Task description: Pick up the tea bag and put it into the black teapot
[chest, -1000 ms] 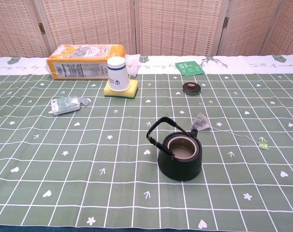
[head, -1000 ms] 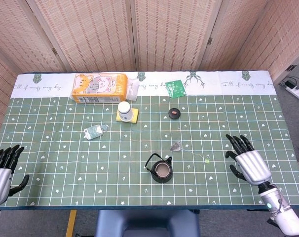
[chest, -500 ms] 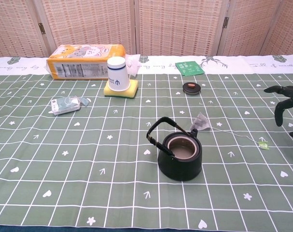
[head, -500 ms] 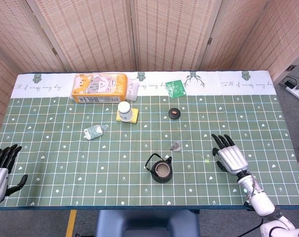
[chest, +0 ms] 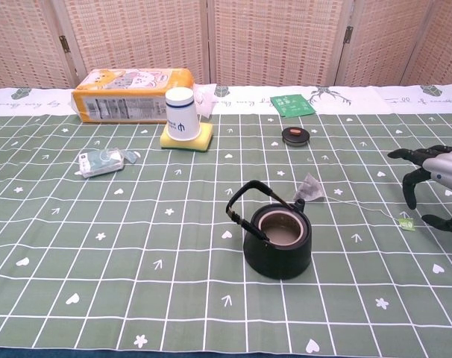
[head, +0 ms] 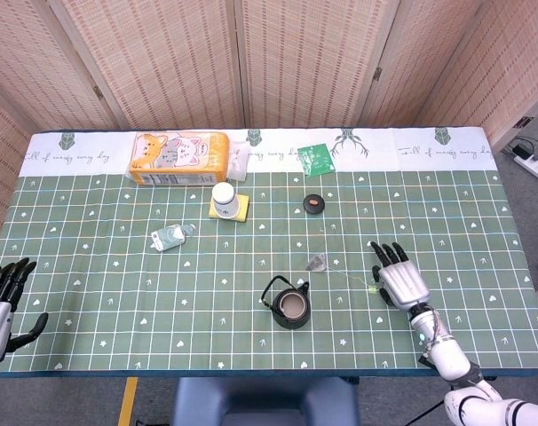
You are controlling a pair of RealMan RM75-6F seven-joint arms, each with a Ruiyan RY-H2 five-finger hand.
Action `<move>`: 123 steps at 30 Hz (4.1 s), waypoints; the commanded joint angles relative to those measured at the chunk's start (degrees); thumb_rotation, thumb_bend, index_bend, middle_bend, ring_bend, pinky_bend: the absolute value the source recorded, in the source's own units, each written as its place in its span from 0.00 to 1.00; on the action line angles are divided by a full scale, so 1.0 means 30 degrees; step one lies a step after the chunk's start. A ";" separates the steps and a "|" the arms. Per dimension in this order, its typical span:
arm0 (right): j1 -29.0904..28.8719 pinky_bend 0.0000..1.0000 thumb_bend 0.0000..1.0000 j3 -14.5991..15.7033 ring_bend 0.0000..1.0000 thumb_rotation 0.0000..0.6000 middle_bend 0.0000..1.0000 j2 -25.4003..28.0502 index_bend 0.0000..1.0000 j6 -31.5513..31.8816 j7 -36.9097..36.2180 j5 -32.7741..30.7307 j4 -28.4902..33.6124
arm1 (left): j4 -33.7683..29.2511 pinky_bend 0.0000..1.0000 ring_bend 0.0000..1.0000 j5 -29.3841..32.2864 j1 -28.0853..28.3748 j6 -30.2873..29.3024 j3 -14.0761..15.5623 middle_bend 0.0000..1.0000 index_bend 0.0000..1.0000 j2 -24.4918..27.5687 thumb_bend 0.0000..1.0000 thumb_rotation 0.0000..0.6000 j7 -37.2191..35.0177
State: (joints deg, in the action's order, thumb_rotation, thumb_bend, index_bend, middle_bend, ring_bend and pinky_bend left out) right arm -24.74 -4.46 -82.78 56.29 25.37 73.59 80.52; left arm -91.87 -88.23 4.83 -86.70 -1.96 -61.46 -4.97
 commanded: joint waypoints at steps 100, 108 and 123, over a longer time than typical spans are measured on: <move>-0.3468 0.00 0.43 -0.3433 0.07 1.00 0.03 0.3141 0.67 0.4109 0.6327 -0.0597 1.1367 | 0.1035 0.00 0.00 -0.0506 -0.0178 -0.0622 0.0152 0.00 0.00 0.0391 0.35 1.00 -0.2952; -0.4397 0.00 0.43 -0.4045 0.07 1.00 0.04 0.3256 0.67 0.4582 0.8520 -0.1417 1.3462 | 0.0805 0.00 0.00 0.0007 -0.0190 -0.0203 0.0130 0.00 0.00 0.0652 0.35 1.00 -0.3077; -0.5531 0.00 0.43 -0.3479 0.07 1.00 0.04 0.2855 0.67 0.5061 1.0499 -0.2336 1.4881 | 0.0538 0.00 0.00 0.0343 -0.0348 -0.0162 0.0051 0.00 0.00 0.0875 0.35 1.00 -0.3194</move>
State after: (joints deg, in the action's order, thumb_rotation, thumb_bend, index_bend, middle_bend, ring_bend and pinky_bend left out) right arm -41.22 -15.16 -74.06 71.45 56.73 66.67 125.04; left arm -90.25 -87.19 3.79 -87.19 -1.81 -58.85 -14.56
